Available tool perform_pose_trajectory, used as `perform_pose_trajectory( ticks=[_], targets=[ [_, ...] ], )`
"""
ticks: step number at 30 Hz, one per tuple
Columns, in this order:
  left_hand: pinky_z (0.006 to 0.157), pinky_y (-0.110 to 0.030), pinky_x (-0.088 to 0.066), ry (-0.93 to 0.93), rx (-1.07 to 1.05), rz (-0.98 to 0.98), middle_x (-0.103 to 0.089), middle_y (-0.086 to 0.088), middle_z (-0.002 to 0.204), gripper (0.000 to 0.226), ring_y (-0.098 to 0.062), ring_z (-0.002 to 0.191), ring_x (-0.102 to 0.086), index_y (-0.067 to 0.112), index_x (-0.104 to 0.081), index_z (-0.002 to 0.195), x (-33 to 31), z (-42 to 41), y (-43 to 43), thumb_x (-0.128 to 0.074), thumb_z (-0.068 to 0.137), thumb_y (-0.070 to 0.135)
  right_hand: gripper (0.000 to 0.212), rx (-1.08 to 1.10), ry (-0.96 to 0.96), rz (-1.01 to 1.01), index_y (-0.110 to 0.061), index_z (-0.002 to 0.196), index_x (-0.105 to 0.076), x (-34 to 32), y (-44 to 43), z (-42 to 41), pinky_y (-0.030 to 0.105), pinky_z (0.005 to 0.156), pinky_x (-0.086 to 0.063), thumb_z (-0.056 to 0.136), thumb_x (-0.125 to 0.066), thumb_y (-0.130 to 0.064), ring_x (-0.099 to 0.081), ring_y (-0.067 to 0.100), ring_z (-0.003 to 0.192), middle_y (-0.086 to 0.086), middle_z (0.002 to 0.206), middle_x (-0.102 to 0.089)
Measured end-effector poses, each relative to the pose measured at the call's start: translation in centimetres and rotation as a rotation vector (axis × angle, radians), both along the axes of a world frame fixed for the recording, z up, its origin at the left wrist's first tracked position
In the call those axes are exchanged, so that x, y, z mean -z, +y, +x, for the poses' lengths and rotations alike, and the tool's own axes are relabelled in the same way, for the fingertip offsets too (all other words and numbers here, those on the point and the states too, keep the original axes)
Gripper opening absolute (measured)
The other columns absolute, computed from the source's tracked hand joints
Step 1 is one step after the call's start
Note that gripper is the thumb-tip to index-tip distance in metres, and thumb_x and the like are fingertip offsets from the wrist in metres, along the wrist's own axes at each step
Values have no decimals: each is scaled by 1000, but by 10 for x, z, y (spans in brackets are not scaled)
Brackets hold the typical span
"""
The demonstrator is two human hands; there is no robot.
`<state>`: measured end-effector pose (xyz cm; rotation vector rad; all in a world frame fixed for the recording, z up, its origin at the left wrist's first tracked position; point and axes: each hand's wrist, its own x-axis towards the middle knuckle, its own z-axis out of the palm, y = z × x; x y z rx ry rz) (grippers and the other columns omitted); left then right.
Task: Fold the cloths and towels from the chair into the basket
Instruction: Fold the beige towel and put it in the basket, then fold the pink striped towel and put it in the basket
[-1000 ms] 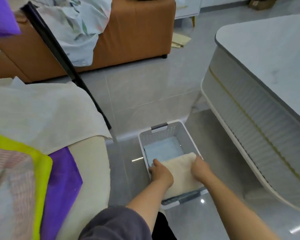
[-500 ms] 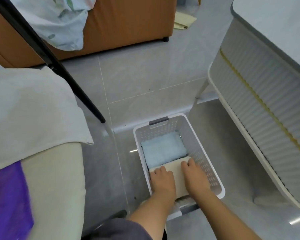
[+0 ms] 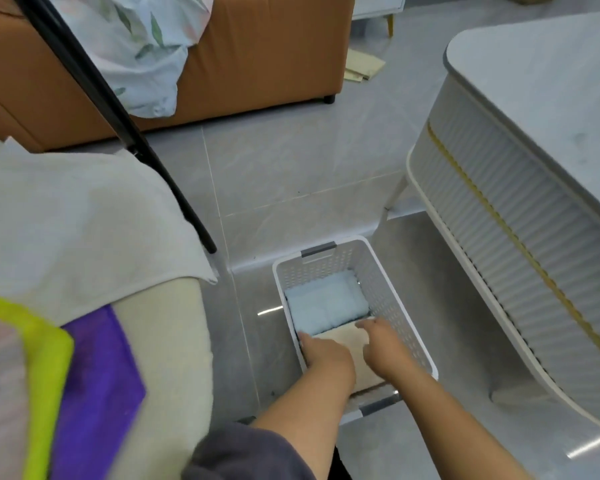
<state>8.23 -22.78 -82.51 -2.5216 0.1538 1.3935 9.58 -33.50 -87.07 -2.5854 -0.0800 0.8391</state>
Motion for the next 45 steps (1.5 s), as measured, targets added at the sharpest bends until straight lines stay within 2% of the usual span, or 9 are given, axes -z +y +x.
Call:
perform_pose_trajectory(
  ticks=[7,11,19,23,27,31,34,38,45],
  targets=[
    [114,-45,-19,-551,-120,-134,-40,-9,145,42,-28,134,-35,15,-46,135,-177,-15,40,-45,95,23,38,135,-389,219,-12,121,-61,-154,56,4,22,90,-38,87,-51,1,-58,22,111,9,125,-60],
    [96,-36,-33,-943,-35,-184,-54,-6,120,27,-27,116,-48,17,-58,114,-267,-67,122,-46,91,13,37,66,-473,338,-16,118,-62,-243,118,-27,23,85,-41,88,-47,-2,-60,19,103,2,116,-64],
    [65,-38,-41,-1422,-322,-337,-59,-2,83,8,-30,82,-58,20,-63,79,-270,-162,296,-59,75,13,29,-70,-407,598,-18,106,-64,-302,249,-111,13,68,-46,86,-50,-3,-61,13,83,-2,100,-66],
    [68,-38,-47,-1443,-297,-417,-57,2,86,31,-25,82,-57,23,-65,88,-247,-180,330,-38,75,33,23,-123,-400,573,-19,102,-66,-290,279,-123,5,69,-43,85,-56,-7,-62,10,82,-4,94,-67],
    [76,-38,-48,-1420,-187,-456,-57,2,109,39,-21,95,-55,32,-62,107,-242,-175,336,-59,69,27,27,-178,-443,507,-24,108,-63,-278,291,-123,28,83,-49,84,-56,-15,-58,11,91,-5,103,-61],
    [73,-36,-44,-1411,-222,-513,-55,7,97,23,-20,89,-56,29,-56,77,-239,-168,336,-72,61,21,31,-217,-525,360,-28,110,-60,-272,294,-120,38,88,-44,80,-59,-22,-54,15,95,-7,100,-58],
    [63,-35,-42,-1528,-362,-631,-46,4,83,19,-20,75,-50,20,-44,70,-244,-169,335,-62,65,15,4,-124,-679,393,-25,82,-59,-278,292,-118,38,83,-42,80,-62,-23,-51,14,83,-11,79,-55],
    [52,-35,-33,-1763,-558,-769,-37,3,75,34,-21,64,-37,17,-32,67,-251,-173,340,-59,74,-1,12,58,-708,686,-18,78,-53,-286,282,-120,28,64,-41,88,-60,-17,-51,8,67,-6,70,-56],
    [65,-36,-42,-1667,-402,-660,-54,2,81,23,-24,76,-53,17,-56,84,-242,-175,341,-39,68,15,11,79,-660,856,-18,83,-50,-293,288,-133,16,51,-33,92,-53,-12,-40,6,54,-5,57,-48]
  ],
)
